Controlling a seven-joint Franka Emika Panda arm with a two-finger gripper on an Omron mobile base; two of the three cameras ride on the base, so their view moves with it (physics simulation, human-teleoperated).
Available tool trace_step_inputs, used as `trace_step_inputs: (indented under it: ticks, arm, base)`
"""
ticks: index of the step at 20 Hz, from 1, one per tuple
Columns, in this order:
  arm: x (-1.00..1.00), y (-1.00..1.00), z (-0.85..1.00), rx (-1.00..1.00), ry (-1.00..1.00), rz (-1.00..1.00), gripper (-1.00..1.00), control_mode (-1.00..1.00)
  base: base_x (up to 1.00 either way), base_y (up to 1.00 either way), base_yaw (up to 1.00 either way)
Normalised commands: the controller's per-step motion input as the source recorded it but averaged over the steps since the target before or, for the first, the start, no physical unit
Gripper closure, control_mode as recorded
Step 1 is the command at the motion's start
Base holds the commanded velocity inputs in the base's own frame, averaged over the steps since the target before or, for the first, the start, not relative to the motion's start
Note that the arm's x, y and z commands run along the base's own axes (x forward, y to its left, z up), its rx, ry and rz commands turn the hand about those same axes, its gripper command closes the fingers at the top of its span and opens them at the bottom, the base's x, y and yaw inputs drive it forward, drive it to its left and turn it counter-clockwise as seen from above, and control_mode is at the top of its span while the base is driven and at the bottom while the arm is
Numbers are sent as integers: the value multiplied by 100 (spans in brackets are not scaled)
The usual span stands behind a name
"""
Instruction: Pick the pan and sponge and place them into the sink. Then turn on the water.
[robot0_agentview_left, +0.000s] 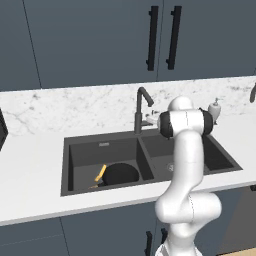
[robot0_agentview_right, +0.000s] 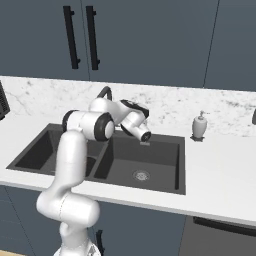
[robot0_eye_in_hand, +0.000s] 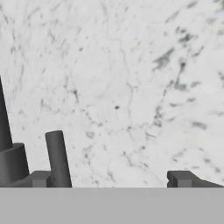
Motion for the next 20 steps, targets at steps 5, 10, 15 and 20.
trace_step_inputs:
  ticks: [5,10,15,20]
  arm:
    - [34,0,-14,0,0,0,-100,-100]
    - [23,0,-16,0,0,0,-100,-100]
    - [20,0,-19,0,0,0,100,-100]
    - [6,-8,-9,0,0,-2,100,-100]
  base:
    - [0,0,0]
    - [0,0,0]
    - [0,0,0]
    - [0,0,0]
